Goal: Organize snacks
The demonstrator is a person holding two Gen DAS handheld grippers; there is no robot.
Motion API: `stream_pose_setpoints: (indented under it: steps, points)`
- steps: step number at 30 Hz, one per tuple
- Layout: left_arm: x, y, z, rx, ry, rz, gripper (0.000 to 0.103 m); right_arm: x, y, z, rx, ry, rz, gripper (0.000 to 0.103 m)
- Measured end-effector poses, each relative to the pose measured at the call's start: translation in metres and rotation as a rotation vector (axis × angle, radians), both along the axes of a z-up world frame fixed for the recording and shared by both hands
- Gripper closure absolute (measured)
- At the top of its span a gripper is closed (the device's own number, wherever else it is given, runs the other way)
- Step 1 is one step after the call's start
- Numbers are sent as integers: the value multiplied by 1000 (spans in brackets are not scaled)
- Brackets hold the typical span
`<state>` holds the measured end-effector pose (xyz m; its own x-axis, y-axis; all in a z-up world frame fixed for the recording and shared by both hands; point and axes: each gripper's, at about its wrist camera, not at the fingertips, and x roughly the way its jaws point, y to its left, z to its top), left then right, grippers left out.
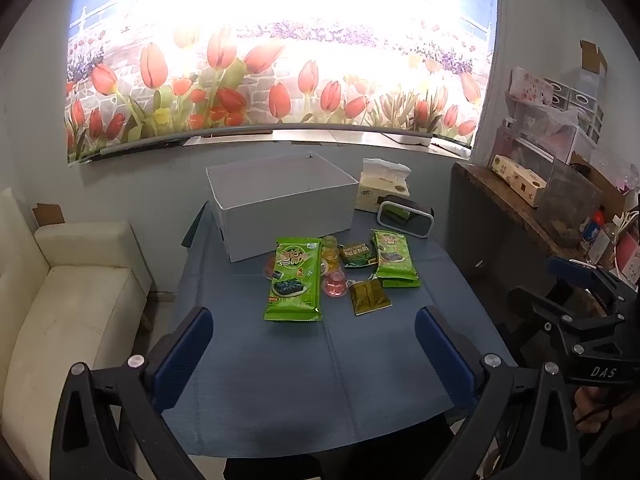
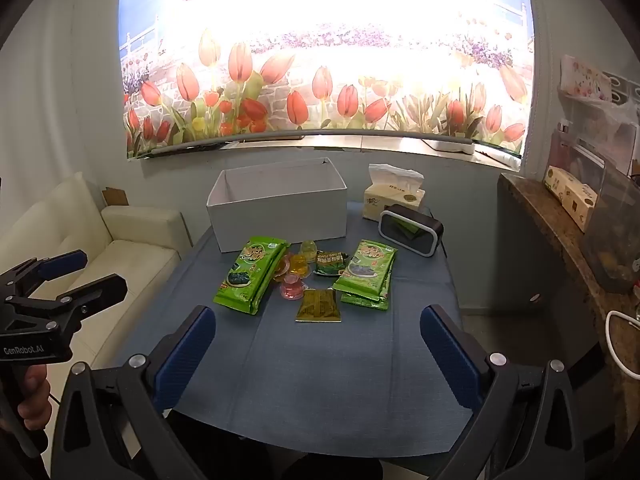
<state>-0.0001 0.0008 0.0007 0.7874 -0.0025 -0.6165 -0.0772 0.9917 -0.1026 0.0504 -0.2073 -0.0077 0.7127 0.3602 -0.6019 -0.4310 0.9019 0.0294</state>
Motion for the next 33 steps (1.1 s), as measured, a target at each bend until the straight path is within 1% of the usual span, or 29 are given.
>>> stream_pose_setpoints:
  steps: [3, 5, 16, 33]
  points:
    - [0, 4, 0, -5, -3, -1, 0, 1, 1, 0, -3, -2, 1, 0]
    - [-1, -2, 0, 17, -3, 4, 0, 0, 2, 0, 0, -5, 2, 0]
    - [1, -2, 2, 17, 2, -1, 0, -1, -1, 2, -1, -5, 1, 0]
    - [0, -2, -2, 15, 8, -2, 0, -2, 1, 2, -8, -2, -1, 0]
